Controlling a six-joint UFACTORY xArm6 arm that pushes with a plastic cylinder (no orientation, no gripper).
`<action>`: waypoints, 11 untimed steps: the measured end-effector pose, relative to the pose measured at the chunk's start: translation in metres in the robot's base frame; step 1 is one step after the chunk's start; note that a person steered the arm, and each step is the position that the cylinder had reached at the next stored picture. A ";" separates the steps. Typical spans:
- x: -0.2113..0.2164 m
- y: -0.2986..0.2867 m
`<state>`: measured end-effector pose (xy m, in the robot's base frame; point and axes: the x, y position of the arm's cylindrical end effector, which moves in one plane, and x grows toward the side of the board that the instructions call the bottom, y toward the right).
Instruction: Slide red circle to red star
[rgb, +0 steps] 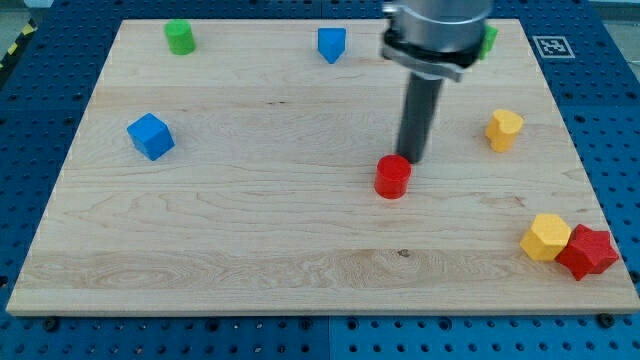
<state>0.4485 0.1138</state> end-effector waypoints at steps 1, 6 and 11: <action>0.000 -0.034; 0.028 0.060; 0.041 0.106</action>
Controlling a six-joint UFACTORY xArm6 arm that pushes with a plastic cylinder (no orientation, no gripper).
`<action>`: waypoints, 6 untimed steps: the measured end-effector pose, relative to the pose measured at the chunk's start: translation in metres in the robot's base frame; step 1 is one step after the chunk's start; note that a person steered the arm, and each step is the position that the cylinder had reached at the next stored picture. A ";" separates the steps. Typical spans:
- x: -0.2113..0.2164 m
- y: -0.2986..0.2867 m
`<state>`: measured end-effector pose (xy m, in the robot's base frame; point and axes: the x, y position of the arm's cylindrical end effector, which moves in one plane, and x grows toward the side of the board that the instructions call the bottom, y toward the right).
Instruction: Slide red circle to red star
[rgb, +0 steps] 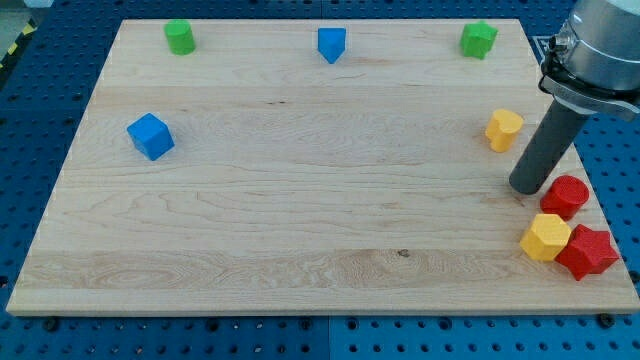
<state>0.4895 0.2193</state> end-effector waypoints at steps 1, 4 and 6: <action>-0.012 0.001; 0.004 0.056; 0.002 0.048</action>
<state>0.4911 0.2676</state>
